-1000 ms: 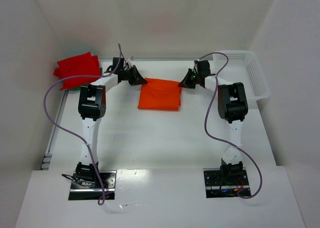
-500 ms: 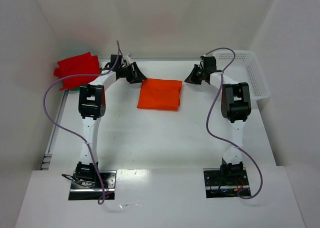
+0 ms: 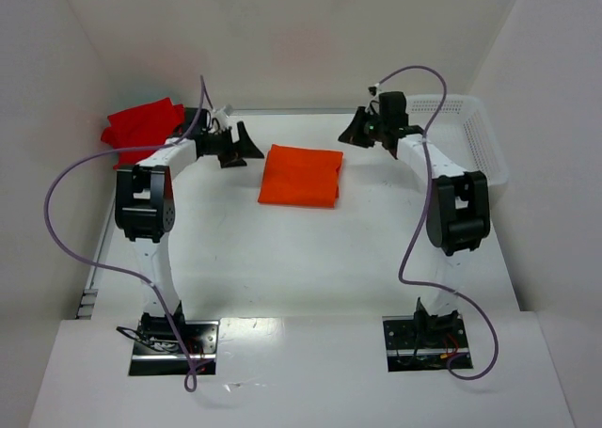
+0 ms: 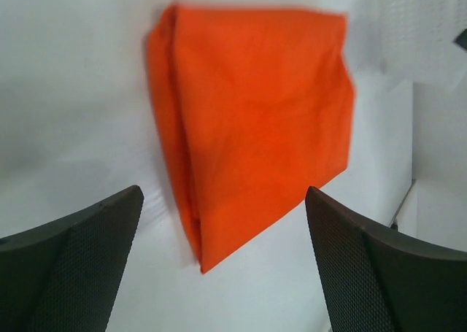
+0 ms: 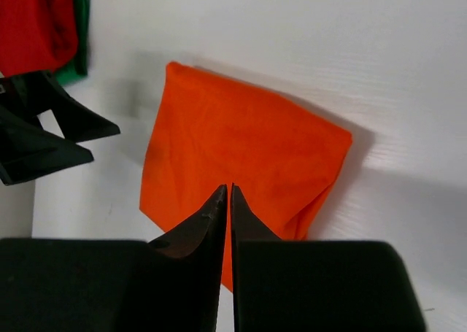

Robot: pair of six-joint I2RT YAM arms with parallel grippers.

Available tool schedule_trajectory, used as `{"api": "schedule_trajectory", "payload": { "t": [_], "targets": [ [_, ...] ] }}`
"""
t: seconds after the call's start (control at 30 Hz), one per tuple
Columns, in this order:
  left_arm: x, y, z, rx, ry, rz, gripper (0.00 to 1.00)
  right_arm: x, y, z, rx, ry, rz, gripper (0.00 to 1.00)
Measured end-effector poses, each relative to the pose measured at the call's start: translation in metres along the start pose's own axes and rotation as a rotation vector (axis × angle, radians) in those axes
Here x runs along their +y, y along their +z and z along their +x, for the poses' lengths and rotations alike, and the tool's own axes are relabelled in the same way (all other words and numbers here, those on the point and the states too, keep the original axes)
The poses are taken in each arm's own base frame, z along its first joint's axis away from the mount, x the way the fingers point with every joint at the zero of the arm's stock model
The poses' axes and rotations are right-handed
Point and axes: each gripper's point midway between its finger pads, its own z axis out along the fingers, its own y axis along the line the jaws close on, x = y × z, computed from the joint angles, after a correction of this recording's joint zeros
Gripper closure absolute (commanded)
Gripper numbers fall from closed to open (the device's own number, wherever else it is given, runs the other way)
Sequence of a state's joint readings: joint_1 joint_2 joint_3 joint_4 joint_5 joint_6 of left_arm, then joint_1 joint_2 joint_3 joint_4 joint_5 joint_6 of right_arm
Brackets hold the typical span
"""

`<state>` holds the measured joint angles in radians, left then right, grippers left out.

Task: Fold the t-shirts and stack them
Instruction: Put the neatly folded tshirt into the corner of the board with the left arm

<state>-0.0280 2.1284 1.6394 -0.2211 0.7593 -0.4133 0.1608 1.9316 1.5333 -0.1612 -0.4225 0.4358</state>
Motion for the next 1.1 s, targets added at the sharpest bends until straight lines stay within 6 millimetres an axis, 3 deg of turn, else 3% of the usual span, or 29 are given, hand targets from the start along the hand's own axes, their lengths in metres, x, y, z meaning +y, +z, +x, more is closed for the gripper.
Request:
{"api": "schedule_trajectory", "payload": {
  "t": [0.17,0.3,0.4,0.73,1.1],
  "targets": [
    [0.030,0.021,0.066,0.133,-0.125,-0.068,0.00,-0.003,0.033,0.051,0.127,-0.009,0.044,0.97],
    [0.023,0.031,0.065,0.123,-0.082,-0.069,0.00,-0.032,0.050,0.087,0.220,0.011,0.136,0.99],
    [0.021,0.037,0.063,0.109,-0.073,-0.085,0.00,-0.055,0.054,0.102,0.255,0.026,0.213,1.00],
    [0.017,0.055,0.054,0.063,-0.096,-0.125,0.00,-0.079,0.072,0.102,0.254,0.023,0.290,1.00],
    [0.006,0.079,0.047,0.020,-0.110,-0.129,0.00,-0.078,0.082,0.099,0.251,0.023,0.271,1.00]
  ]
}}
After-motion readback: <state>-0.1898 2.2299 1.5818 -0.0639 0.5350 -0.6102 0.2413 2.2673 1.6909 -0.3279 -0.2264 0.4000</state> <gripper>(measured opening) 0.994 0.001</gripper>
